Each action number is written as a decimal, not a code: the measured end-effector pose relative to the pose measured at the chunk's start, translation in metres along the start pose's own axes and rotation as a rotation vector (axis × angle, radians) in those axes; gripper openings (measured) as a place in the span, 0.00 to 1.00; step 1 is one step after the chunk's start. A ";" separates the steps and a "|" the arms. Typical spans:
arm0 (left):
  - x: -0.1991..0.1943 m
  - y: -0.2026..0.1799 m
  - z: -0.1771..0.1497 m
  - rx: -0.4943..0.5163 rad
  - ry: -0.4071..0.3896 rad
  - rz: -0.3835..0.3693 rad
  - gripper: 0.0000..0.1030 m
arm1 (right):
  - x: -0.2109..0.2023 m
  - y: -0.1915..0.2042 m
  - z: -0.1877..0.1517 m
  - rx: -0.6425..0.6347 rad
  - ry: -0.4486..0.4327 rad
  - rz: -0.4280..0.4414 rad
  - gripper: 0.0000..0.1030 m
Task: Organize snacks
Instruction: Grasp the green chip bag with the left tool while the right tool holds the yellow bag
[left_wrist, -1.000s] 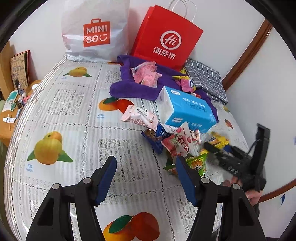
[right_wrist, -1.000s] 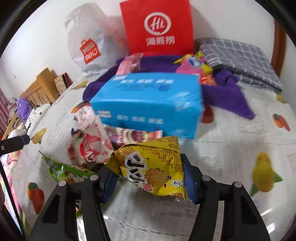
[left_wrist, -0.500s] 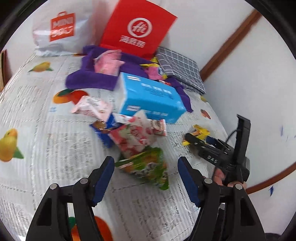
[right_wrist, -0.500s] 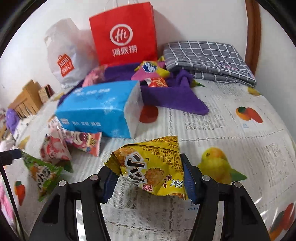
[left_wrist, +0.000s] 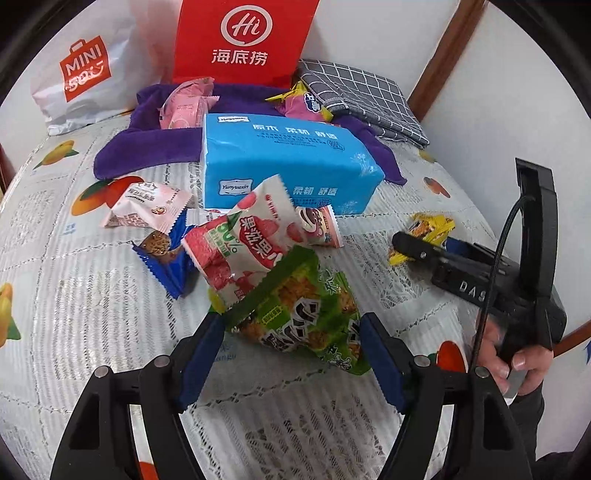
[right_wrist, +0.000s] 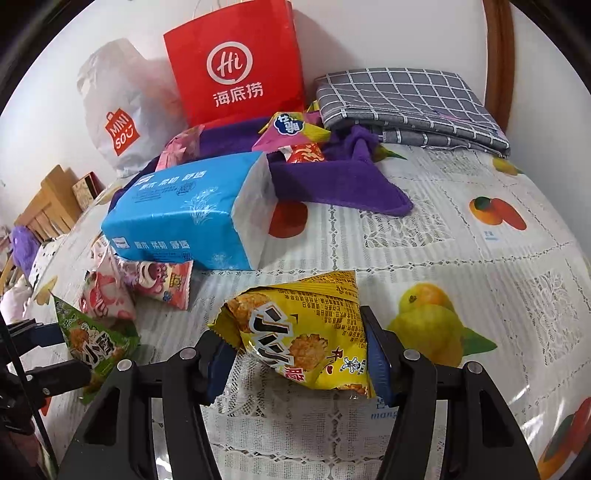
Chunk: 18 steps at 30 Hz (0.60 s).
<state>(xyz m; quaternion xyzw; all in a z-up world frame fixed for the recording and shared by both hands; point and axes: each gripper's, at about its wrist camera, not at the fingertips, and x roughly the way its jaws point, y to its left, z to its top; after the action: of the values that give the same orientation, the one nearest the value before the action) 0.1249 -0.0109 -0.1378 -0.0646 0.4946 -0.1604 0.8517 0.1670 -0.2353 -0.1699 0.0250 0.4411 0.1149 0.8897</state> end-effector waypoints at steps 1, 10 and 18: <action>0.002 0.001 0.001 -0.007 0.001 -0.005 0.72 | 0.001 0.001 0.000 -0.008 0.005 -0.003 0.59; 0.012 0.001 0.003 -0.020 -0.033 -0.008 0.71 | 0.003 0.004 0.000 -0.027 0.016 -0.005 0.59; 0.013 0.006 0.006 -0.064 -0.046 -0.042 0.71 | 0.004 0.004 0.000 -0.021 0.019 0.001 0.59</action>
<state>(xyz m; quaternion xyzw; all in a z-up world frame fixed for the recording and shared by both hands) 0.1371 -0.0104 -0.1471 -0.1060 0.4782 -0.1610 0.8568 0.1686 -0.2308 -0.1728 0.0145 0.4482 0.1201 0.8857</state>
